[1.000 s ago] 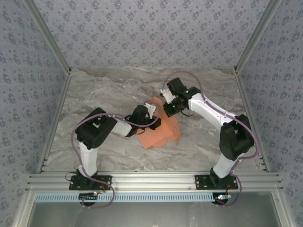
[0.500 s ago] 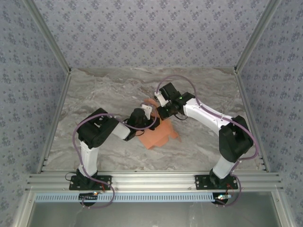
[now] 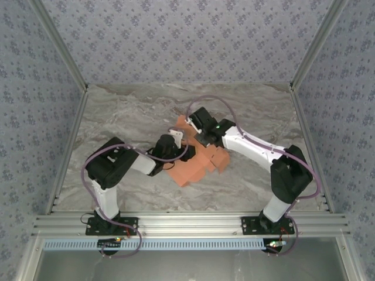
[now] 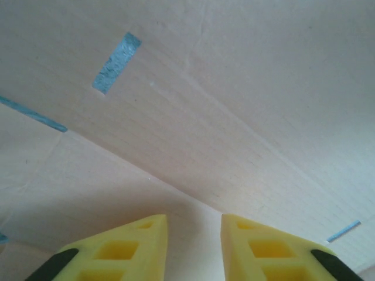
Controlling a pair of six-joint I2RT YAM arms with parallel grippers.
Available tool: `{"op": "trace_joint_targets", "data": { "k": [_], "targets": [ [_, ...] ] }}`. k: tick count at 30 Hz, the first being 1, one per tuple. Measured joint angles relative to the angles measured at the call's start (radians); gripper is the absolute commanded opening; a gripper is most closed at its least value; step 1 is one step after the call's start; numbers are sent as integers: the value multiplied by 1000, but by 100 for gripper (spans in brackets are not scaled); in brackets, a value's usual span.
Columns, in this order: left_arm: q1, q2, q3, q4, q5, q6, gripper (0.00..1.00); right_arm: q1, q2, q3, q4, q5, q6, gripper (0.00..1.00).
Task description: Fold the paper box
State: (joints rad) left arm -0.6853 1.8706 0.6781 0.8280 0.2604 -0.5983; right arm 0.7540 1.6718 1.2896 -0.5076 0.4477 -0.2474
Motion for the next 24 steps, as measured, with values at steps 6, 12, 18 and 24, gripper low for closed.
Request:
{"op": "trace_joint_targets", "data": {
  "k": [6, 12, 18, 24],
  "targets": [
    [84, -106, -69, -67, -5, -18, 39, 43, 0, -106, 173, 163, -163, 0],
    [159, -255, -100, -191, -28, -42, 42, 45, 0, -256, 403, 239, -343, 0],
    [220, -380, -101, -312, -45, -58, 46, 51, 0, -356, 615, 283, -499, 0],
    [225, -412, -99, -386, -48, -58, 49, 60, 0, -397, 753, 305, -601, 0]
  ]
}}
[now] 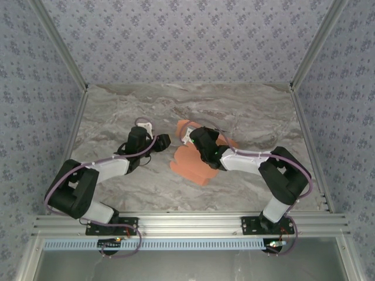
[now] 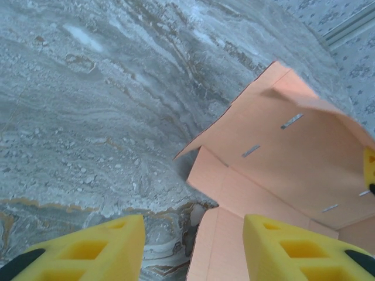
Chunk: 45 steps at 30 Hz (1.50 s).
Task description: Fold the paper box
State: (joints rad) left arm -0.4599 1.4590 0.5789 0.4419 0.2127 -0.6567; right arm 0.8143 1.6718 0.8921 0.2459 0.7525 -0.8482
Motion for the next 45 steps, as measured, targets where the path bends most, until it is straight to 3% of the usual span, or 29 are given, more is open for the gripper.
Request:
{"op": "trace_joint_targets", "data": {
  "k": [6, 10, 16, 26, 33, 41, 45],
  "targets": [
    [0, 0, 0, -19, 32, 13, 54, -17, -46, 3, -70, -72, 47, 0],
    [-18, 0, 1, 8, 76, 63, 57, -91, -124, 55, -250, -237, 168, 0],
    [-117, 10, 50, 7, 97, 199, 60, -234, -192, 156, -483, -537, 336, 0],
    [-124, 66, 204, -52, 170, 421, 61, -352, -254, 230, -753, -918, 449, 0],
    [-124, 88, 254, -140, 184, 534, 63, -402, -277, 263, -808, -1064, 494, 0],
    [-123, 165, 294, -194, 157, 571, 63, -444, -277, 264, -843, -1165, 526, 0],
    [-122, 188, 309, -196, 164, 567, 58, -447, -277, 264, -850, -1181, 536, 0]
  ]
}}
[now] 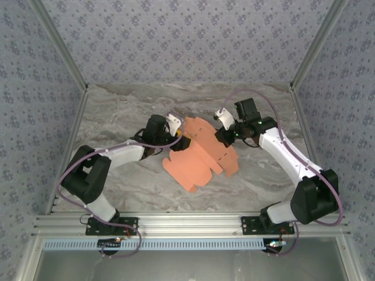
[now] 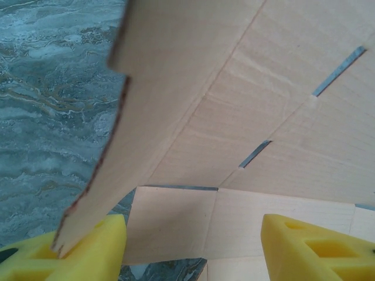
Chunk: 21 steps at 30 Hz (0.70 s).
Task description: Fold the paper box
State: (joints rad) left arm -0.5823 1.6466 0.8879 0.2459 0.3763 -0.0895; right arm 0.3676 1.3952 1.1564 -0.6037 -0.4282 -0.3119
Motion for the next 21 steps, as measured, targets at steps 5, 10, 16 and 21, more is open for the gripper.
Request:
{"op": "trace_joint_targets", "data": {
  "k": [5, 10, 16, 21],
  "targets": [
    [0, 7, 1, 11, 48, -19, 51, -2, 0, 0, 4, -6, 21, 0],
    [0, 5, -4, 35, 42, -32, 54, -14, 0, 0, 15, -6, 39, 0],
    [0, -38, -59, 49, -79, -54, 59, -19, 0, 0, 18, -6, 43, 0],
    [0, -47, -69, 50, -139, -61, 60, -19, 0, 0, 21, -6, 47, 0]
  ]
}}
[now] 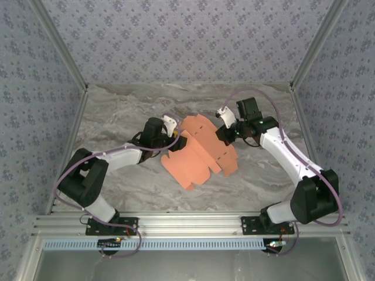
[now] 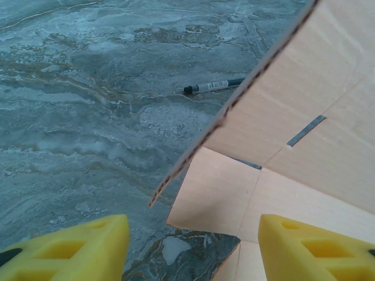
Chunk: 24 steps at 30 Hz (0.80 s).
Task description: Fold the paper box
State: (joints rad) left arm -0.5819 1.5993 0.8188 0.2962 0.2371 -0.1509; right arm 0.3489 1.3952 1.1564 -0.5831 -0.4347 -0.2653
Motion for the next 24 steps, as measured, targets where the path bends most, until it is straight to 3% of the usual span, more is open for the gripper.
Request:
{"op": "trace_joint_targets", "data": {
  "k": [4, 14, 24],
  "targets": [
    [0, 14, 1, 20, 16, -5, 59, 0, 0, 0, 6, 0, 6, 0],
    [0, 39, 1, 107, 209, -31, 46, 0, 0, 0, 15, 2, 37, 0],
    [0, 39, 1, 126, 291, -14, 45, -11, 1, 0, 16, -2, 56, 0]
  ]
}}
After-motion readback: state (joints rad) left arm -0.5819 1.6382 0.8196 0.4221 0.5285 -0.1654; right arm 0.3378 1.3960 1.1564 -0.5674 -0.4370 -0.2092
